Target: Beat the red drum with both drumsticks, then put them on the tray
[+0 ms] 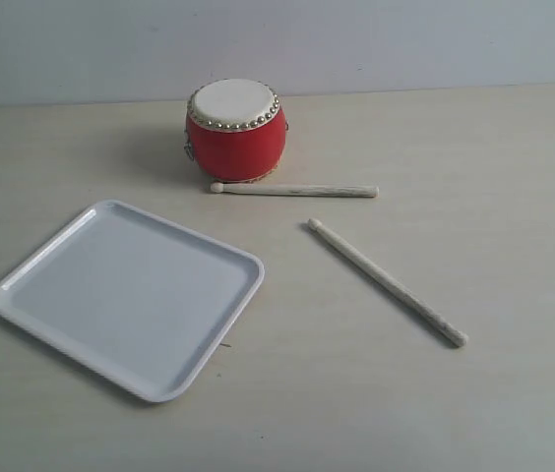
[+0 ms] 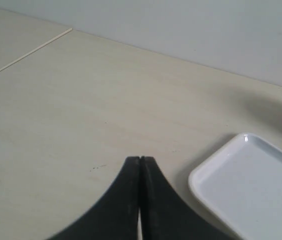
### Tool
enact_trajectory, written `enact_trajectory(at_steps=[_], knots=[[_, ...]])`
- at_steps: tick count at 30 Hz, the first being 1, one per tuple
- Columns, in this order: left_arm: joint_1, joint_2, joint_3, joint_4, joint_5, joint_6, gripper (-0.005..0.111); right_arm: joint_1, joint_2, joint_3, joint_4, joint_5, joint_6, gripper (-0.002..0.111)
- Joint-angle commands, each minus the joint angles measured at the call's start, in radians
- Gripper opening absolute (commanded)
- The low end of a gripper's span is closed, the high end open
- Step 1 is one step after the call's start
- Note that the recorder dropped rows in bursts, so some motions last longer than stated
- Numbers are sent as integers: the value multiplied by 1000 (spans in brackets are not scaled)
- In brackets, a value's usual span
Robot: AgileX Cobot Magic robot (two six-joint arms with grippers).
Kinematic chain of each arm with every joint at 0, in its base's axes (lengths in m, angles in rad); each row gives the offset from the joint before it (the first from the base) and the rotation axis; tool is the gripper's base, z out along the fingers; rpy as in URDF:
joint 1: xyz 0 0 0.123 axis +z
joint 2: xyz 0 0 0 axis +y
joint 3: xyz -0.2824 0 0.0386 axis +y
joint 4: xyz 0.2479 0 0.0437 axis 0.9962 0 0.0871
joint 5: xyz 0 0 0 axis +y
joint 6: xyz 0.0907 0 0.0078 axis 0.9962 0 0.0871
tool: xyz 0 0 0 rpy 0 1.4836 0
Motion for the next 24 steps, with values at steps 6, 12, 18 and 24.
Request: enact_trajectory(at_steps=[6, 12, 18, 24], knots=[[3, -5, 3, 4, -5, -1, 0, -6, -5, 4, -63, -82, -29, 0], [3, -5, 3, 4, -5, -1, 0, -6, -5, 4, -33, -201, -17, 0], [3, -5, 3, 4, -5, -1, 0, -6, -5, 4, 96, -324, 49, 0], [3, -5, 3, 4, -5, -1, 0, -6, -5, 4, 234, -634, 109, 0]])
